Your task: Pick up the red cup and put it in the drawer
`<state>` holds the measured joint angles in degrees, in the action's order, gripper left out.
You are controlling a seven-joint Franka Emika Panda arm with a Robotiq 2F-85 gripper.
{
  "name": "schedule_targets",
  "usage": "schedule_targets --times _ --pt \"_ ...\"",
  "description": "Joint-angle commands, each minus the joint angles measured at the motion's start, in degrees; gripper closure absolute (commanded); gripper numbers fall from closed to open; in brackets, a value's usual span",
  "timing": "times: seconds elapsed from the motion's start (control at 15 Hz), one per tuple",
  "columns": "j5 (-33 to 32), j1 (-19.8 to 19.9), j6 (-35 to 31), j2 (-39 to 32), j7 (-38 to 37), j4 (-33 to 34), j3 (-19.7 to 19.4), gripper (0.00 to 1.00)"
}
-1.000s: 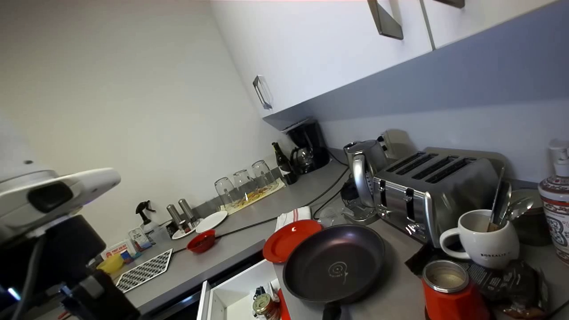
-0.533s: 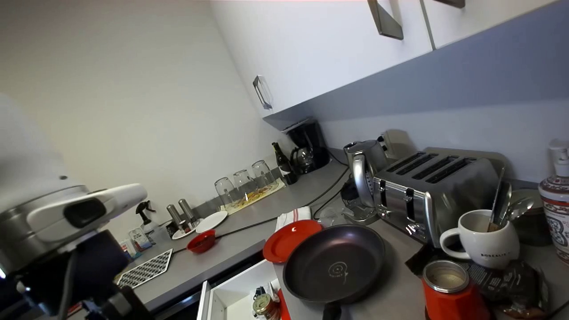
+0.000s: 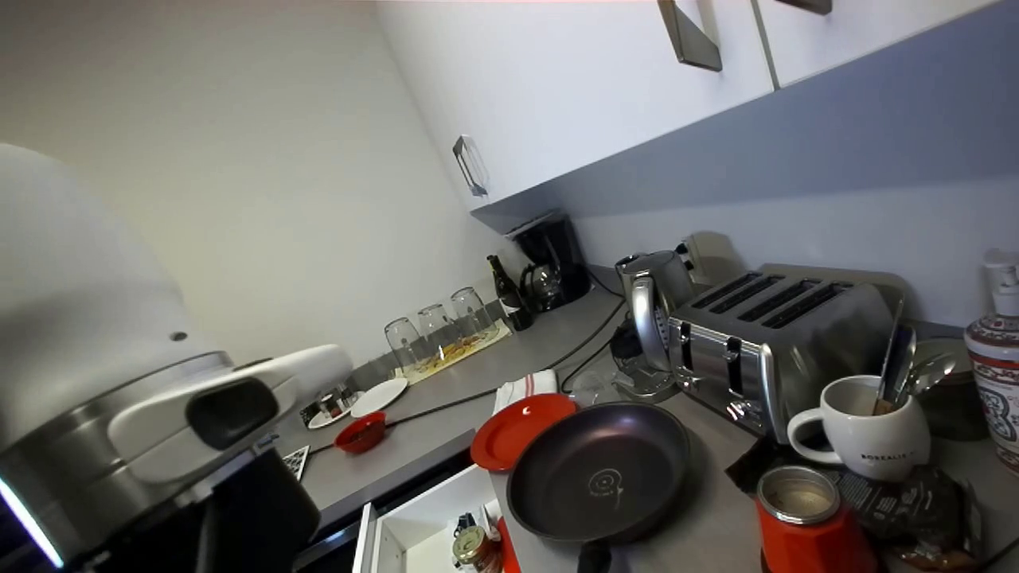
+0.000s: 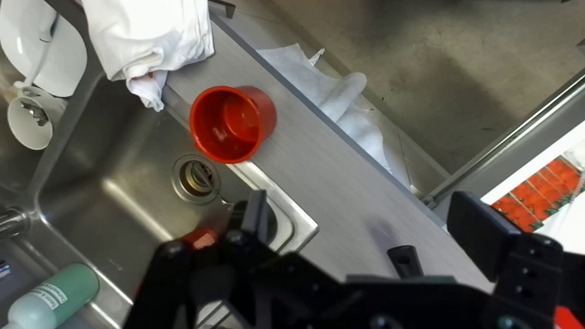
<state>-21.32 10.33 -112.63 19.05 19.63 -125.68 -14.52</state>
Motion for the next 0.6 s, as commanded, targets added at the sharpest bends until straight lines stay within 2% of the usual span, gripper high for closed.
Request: schedule_targets --times 0.0,0.27,0.53 --pt "4.89 0.97 -3.49 -4.49 7.04 4.44 -4.76 0.00" --pt "15.31 1.40 -6.42 -8.96 15.11 7.64 -9.44 0.00" --pt "20.94 2.53 -8.51 -12.74 23.81 9.40 -10.60 0.00"
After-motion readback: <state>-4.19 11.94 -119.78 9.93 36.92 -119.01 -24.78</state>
